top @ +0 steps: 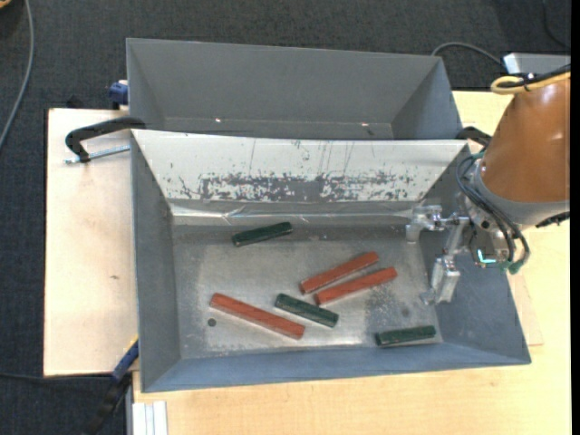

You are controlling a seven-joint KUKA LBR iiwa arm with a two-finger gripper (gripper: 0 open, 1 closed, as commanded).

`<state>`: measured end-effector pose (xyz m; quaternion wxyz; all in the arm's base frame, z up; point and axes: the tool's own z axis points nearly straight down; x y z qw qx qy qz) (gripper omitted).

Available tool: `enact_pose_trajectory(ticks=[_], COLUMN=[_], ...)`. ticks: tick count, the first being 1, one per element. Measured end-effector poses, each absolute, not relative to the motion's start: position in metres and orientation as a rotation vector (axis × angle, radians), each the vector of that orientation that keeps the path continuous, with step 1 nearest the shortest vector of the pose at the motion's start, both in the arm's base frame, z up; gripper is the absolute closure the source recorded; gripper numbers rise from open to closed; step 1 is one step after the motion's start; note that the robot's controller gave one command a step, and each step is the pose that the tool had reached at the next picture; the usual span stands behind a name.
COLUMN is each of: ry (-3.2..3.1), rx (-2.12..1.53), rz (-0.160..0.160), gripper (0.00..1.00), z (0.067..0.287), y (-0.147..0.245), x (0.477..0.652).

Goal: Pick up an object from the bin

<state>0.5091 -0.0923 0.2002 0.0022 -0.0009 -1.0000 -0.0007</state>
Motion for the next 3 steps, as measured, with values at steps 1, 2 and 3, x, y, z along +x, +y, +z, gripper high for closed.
enact_pose_trajectory(ticks=[1,2,3], ry=[-3.145,-3.143,-3.108], rx=[0.001,0.151,0.489], rz=[0.000,0.000,-0.001], gripper=[0.00,0.00,0.00], z=[0.204,0.137,0.138], y=[-0.092,-0.048,-0.017], x=[0.511,0.529,0.552])
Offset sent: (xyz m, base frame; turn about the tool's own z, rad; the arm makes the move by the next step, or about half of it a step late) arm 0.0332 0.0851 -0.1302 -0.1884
